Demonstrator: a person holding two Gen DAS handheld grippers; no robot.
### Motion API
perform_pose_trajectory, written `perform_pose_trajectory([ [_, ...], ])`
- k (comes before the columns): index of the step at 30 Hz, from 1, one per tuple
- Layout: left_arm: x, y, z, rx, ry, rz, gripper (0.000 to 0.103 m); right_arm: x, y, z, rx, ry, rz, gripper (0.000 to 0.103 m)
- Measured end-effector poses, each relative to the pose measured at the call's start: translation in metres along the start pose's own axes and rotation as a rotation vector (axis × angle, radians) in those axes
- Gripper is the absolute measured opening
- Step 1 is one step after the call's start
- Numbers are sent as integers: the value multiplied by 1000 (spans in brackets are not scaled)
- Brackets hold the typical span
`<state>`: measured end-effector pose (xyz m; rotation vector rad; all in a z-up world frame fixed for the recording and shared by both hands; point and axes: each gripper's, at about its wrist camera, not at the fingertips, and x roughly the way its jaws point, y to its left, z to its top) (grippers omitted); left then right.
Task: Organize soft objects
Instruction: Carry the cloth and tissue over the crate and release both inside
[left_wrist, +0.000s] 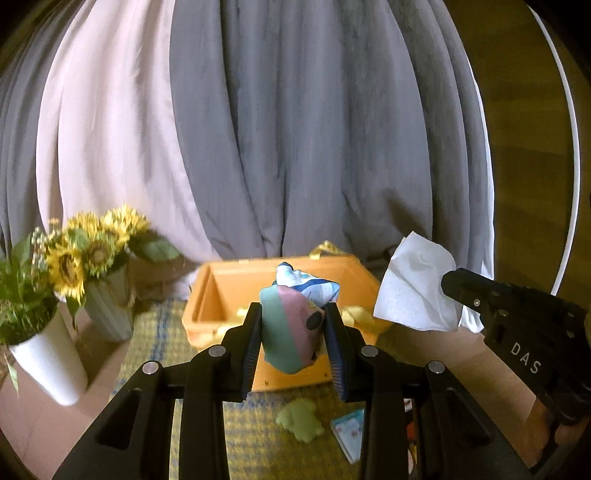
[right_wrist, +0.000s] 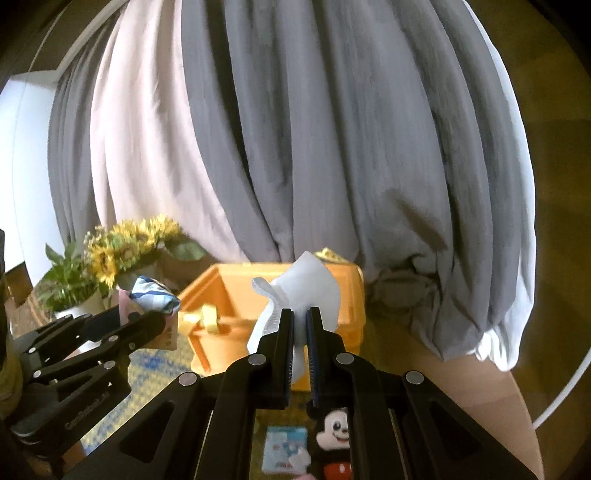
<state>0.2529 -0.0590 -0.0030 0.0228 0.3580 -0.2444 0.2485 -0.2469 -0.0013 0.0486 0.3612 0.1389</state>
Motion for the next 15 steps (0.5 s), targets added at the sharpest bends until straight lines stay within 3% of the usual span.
perform_pose_trajectory([
  [15,44,7,35,39,-67,-18,32,36,10,36,-16,-76,-7,8],
])
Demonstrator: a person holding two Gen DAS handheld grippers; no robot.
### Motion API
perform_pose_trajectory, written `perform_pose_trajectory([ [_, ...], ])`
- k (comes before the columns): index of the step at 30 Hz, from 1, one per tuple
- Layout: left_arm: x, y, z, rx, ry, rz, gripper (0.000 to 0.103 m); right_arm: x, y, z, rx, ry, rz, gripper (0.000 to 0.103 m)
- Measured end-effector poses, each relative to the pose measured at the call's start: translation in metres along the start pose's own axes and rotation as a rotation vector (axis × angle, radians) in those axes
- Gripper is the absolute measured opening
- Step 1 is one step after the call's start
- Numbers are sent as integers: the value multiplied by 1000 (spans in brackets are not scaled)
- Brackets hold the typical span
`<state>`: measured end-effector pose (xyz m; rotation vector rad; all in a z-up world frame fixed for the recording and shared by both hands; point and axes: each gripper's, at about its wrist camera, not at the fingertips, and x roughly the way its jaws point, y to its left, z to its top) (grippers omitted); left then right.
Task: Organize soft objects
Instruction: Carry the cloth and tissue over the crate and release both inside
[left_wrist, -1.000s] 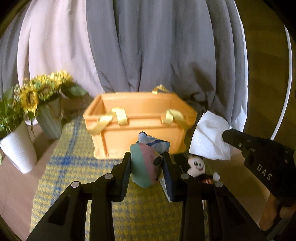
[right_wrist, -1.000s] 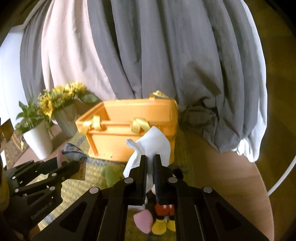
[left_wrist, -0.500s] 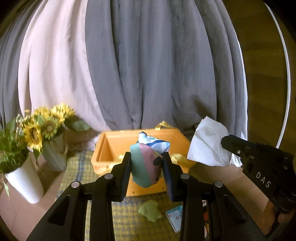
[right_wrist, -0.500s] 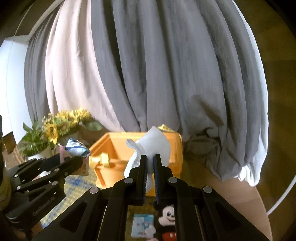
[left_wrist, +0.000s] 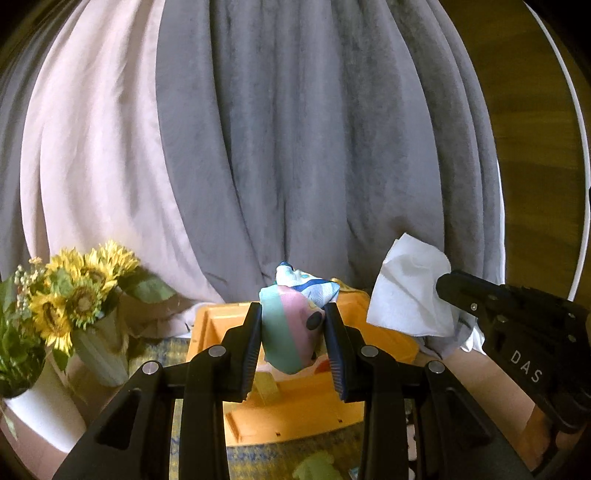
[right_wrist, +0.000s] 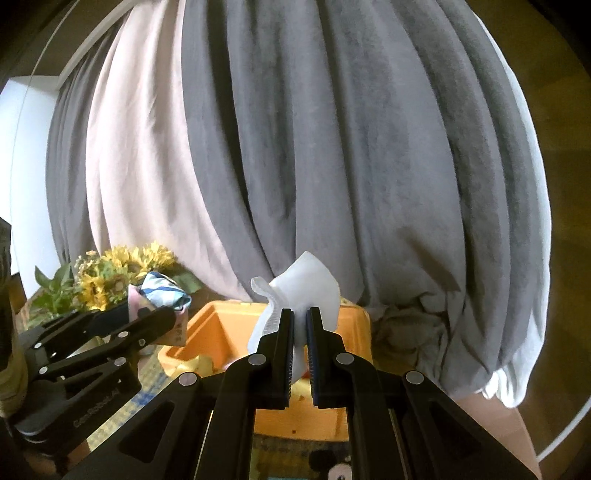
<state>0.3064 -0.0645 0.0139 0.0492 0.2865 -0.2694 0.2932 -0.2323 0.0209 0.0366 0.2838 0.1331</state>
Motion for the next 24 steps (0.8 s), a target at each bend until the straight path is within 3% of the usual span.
perform_pose_trajectory([
  [11,53,16,10,11,21,37,33,60,-5,11,-6,42,31,8],
  [24,131,28,-7,67,148,75,33,140,-18,-4,33,198,59,8],
])
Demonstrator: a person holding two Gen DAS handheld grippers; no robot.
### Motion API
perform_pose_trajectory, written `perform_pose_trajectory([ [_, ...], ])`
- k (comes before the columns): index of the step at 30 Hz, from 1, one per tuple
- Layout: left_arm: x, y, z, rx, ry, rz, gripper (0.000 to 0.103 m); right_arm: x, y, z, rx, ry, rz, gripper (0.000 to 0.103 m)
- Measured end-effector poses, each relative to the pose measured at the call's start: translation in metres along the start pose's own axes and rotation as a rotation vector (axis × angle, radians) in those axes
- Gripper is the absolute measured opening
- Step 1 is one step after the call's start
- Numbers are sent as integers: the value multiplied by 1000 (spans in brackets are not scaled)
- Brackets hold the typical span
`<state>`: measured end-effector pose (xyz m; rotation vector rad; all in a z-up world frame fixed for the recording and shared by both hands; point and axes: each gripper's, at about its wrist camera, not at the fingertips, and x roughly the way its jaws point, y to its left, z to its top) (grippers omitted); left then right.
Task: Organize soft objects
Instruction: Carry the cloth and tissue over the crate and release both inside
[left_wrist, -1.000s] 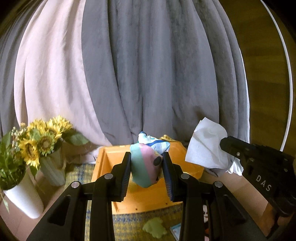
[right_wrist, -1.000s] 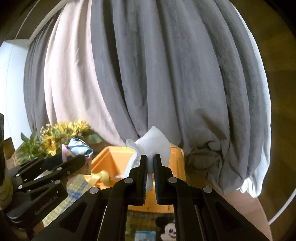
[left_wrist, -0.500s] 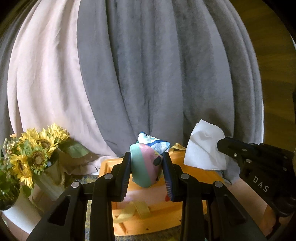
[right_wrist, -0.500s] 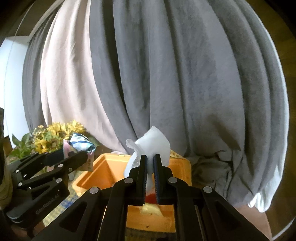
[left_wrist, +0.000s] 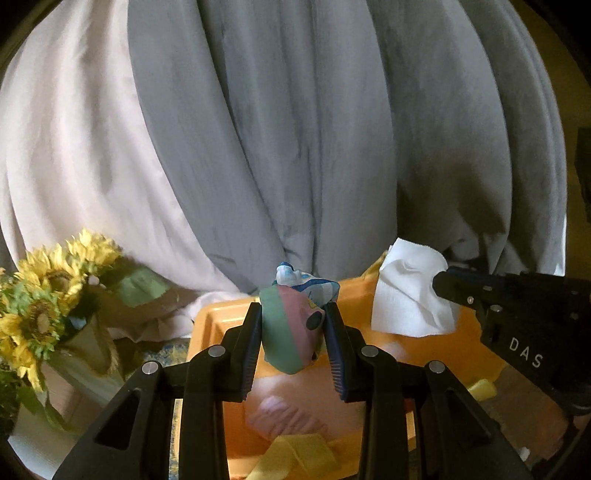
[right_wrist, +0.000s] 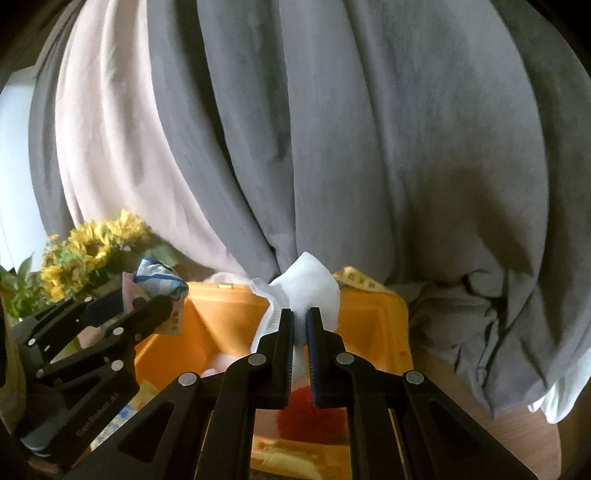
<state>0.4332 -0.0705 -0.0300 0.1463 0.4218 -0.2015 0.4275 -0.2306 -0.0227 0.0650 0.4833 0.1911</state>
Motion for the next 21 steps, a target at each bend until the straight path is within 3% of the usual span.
perform_pose_trajectory([
  [4,20,3,-5,-9,37,12,37,21,-2,-2,-7,42,-9,9],
  [6,24,3,-7,-8,35,27,51,29,-3,-3,-12,60,-19,9],
  [8,28,3,-8,-7,34,37,58,35,-4,-2,-16,71,-20,10],
  [10,32,5,-8,-6,36,39,62,40,-6,-3,-15,76,-27,26],
  [11,33,6,-8,-5,37,43,64,42,-7,-2,-13,79,-30,40],
  [14,31,7,-8,-3,34,52,70,42,-10,-3,-10,70,-56,44],
  [16,26,9,-7,-15,30,53,76,39,-13,-3,6,67,-83,58],
  [21,3,9,-2,-27,-10,43,86,18,-15,0,26,16,-149,74],
])
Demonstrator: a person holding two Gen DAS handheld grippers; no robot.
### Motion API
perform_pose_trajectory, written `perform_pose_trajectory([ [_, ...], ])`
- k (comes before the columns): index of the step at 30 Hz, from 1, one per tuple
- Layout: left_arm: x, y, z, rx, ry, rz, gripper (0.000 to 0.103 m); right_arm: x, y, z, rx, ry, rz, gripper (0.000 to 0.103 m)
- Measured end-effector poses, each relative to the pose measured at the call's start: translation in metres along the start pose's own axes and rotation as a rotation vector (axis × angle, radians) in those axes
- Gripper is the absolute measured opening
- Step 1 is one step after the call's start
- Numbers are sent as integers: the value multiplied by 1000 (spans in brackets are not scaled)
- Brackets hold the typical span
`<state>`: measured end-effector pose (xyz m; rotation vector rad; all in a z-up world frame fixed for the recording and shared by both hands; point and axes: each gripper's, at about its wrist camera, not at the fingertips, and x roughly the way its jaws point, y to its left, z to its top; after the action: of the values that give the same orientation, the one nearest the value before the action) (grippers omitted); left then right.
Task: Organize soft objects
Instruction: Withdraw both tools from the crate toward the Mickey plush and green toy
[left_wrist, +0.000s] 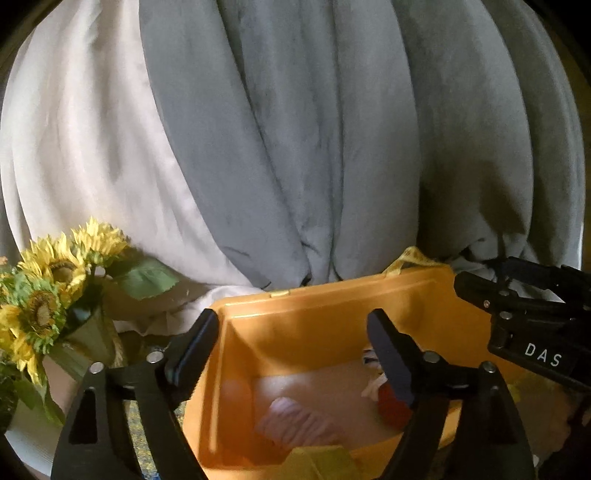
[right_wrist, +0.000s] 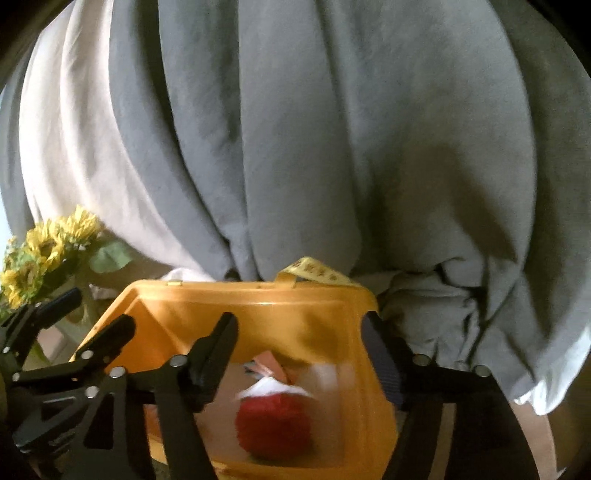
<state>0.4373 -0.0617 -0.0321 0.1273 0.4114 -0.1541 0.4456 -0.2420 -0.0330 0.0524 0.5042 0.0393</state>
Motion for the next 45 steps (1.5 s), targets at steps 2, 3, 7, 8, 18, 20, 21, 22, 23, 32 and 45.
perform_pose_trajectory([
  [2,-12,-1,3,3,-22,-5,88,-12,-1,2,-3,-24,-18,77],
  [3,-17,-3,4,4,-29,-8,89,-18,-1,3,-4,-34,-28,79],
  [7,-38,-4,5,1,-50,-18,89,-44,-4,5,4,-73,-70,82],
  [8,-43,-5,5,1,-52,-22,90,-49,-4,5,6,-81,-81,84],
  [18,-84,-19,-9,22,-71,-10,90,-97,-14,-6,8,-104,-159,85],
  [20,-90,-22,-13,26,-68,-22,90,-106,-17,-11,27,-101,-170,85],
  [21,-93,-23,-15,29,-66,-26,90,-110,-19,-14,39,-95,-170,85],
  [22,-96,-25,-17,31,-61,-27,90,-113,-21,-17,46,-90,-168,85],
  [23,-98,-26,-20,28,-57,-28,90,-115,-22,-20,52,-83,-169,85],
  [32,-107,-39,-44,18,27,-64,90,-133,-28,-49,78,-11,-180,85],
  [45,-108,-64,-93,142,131,-79,90,-135,-33,-103,76,160,-158,85],
])
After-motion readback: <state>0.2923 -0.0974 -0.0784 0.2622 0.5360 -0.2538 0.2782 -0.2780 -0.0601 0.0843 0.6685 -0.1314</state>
